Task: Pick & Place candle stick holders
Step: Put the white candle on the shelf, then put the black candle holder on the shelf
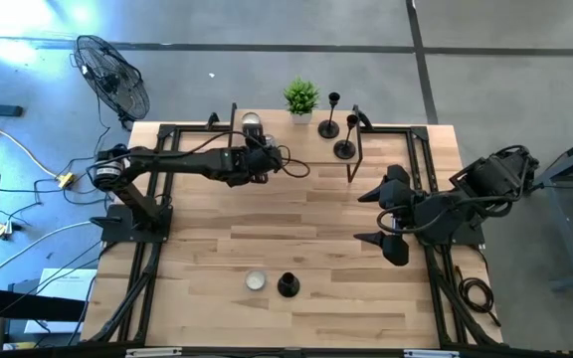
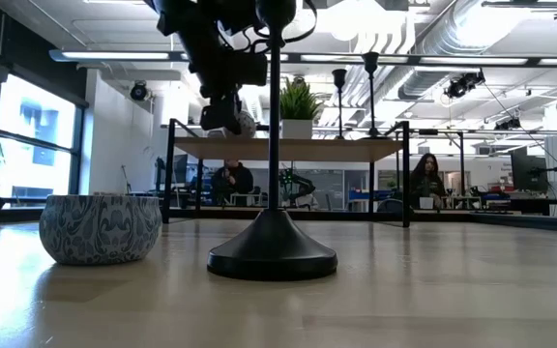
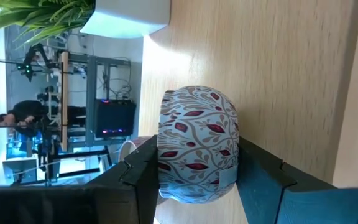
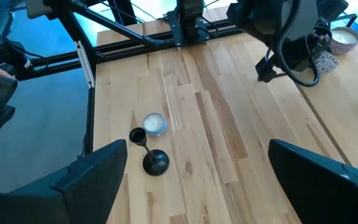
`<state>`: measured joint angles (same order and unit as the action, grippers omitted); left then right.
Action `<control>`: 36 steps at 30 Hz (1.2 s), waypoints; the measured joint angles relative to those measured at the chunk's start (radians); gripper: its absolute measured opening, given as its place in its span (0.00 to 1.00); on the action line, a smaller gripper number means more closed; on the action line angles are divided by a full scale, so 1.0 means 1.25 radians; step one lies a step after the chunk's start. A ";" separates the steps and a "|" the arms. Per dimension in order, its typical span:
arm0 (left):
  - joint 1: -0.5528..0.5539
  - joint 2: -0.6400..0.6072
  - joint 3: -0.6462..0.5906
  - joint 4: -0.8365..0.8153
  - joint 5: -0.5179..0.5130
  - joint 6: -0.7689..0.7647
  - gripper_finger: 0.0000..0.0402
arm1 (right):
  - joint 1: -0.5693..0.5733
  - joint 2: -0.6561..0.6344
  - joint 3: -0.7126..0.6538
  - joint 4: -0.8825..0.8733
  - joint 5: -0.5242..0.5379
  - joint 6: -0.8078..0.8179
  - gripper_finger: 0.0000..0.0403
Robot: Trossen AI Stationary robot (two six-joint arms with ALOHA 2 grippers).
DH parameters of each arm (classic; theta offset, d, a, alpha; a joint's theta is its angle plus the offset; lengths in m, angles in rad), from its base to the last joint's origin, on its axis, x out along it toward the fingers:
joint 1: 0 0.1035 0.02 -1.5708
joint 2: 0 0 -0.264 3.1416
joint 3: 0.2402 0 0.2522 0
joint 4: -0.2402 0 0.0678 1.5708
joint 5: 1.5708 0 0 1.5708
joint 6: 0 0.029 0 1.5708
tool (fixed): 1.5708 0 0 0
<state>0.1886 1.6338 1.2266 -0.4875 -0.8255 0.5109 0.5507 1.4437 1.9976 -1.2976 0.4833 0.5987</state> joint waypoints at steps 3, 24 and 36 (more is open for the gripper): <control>-0.005 0.004 -0.001 -0.017 0.019 -0.005 0.48 | 0.000 0.000 0.000 0.000 -0.009 -0.001 0.96; -0.073 0.006 -0.001 -0.011 -0.160 0.047 0.41 | 0.000 0.000 0.000 -0.006 -0.015 -0.018 0.96; -0.218 -0.034 0.114 -0.091 -0.188 0.078 0.41 | 0.000 0.000 0.000 -0.007 -0.021 -0.018 0.96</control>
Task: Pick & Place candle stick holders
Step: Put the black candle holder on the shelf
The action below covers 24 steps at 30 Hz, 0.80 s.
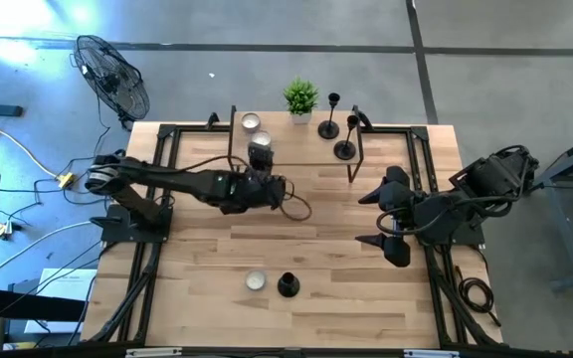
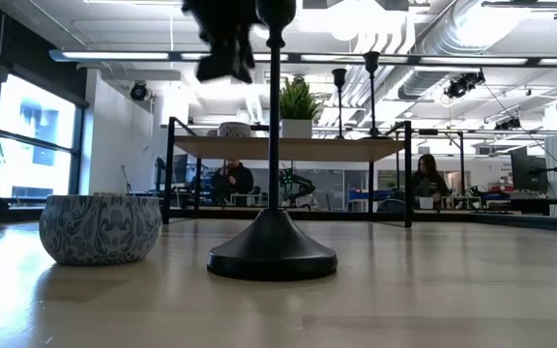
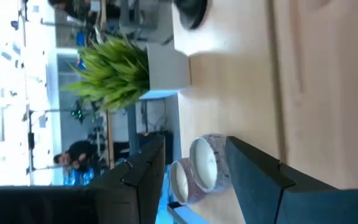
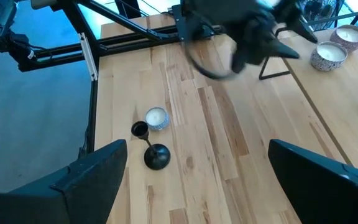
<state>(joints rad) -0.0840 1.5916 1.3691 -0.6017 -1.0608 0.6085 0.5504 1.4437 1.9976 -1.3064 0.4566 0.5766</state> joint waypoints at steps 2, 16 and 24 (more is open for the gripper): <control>-0.031 -0.003 0.050 -0.029 -0.001 -0.032 0.41 | 0.000 0.000 0.000 0.000 0.000 0.000 0.96; -0.180 -0.056 0.508 -0.454 0.443 -0.533 0.41 | 0.000 0.000 0.000 -0.009 0.004 -0.014 0.96; -0.180 -0.057 0.571 -0.474 0.803 -0.704 0.41 | 0.000 0.000 0.000 -0.013 0.009 -0.016 0.96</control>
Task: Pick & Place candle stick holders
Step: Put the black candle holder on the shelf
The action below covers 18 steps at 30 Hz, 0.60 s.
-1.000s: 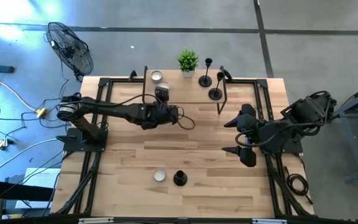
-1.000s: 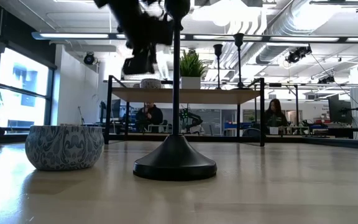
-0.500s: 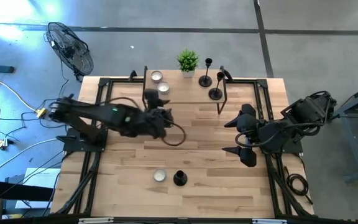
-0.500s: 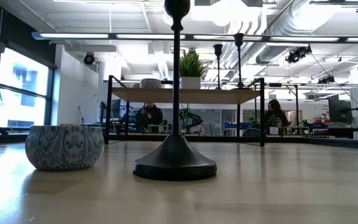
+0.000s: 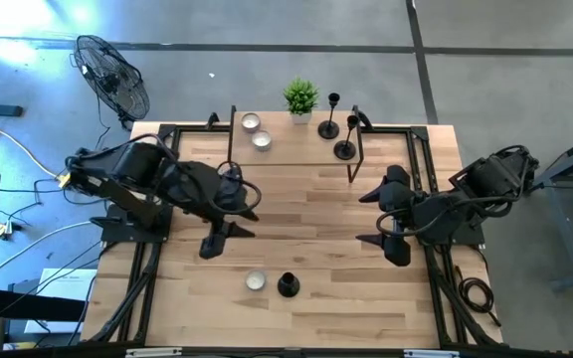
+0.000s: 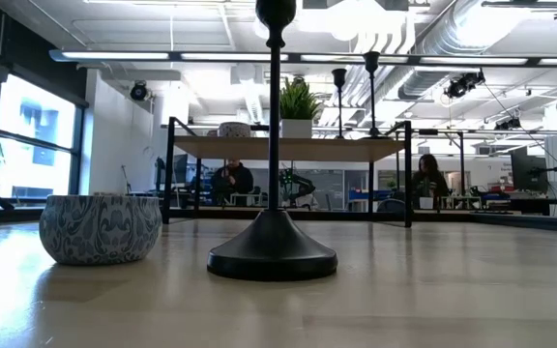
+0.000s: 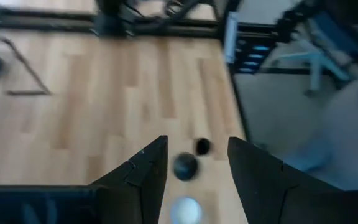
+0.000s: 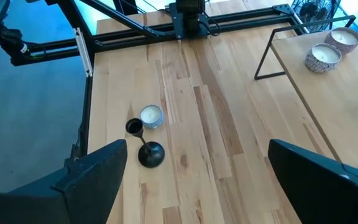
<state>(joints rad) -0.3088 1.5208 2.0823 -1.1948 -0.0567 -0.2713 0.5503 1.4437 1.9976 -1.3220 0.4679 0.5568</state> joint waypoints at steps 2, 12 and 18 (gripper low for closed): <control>0.000 0.001 -0.001 0.000 0.034 -0.019 0.41 | 0.000 0.000 0.000 0.000 0.003 0.000 0.96; -0.030 0.009 -0.123 0.036 -0.010 -0.040 0.41 | 0.000 0.002 -0.006 -0.001 0.059 0.054 0.96; -0.042 0.012 -0.181 0.073 -0.043 -0.039 0.41 | 0.000 0.004 -0.067 0.010 0.062 0.123 0.96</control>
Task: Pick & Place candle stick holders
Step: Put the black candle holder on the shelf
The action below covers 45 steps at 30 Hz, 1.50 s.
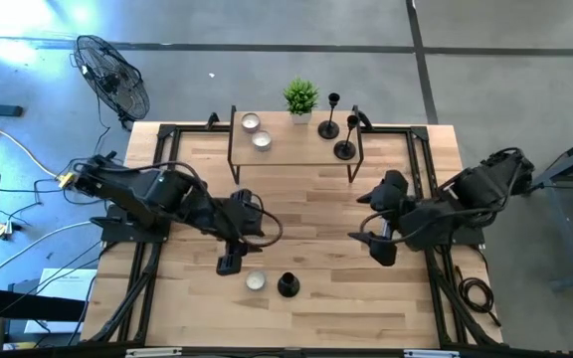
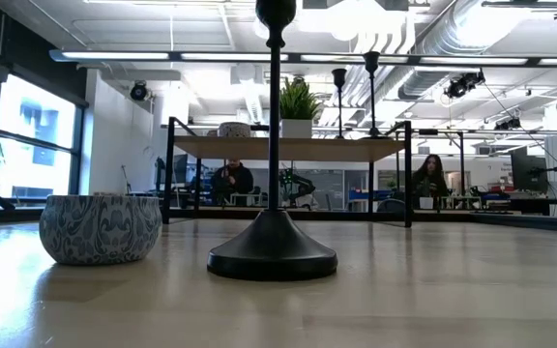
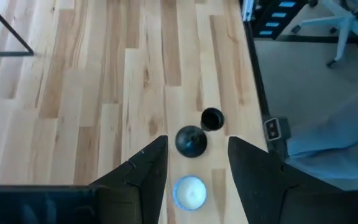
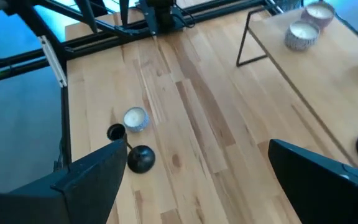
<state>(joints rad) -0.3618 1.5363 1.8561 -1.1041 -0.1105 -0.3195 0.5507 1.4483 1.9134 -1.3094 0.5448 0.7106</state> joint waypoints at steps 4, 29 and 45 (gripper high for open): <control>0.001 0.001 -0.043 0.032 0.026 0.000 0.41 | 0.000 0.000 -0.058 0.056 -0.001 0.027 0.96; -0.135 0.087 -0.127 0.333 -0.169 0.110 0.41 | 0.085 -0.032 -0.228 0.233 -0.037 0.006 0.96; -0.135 0.167 -0.127 0.253 -0.197 -0.125 0.41 | 0.182 -0.071 -0.227 0.211 -0.034 -0.039 0.96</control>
<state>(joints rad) -0.5304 1.7453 1.6978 -0.7884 -0.3568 -0.4755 0.7777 1.3594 1.6295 -1.0455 0.5026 0.6618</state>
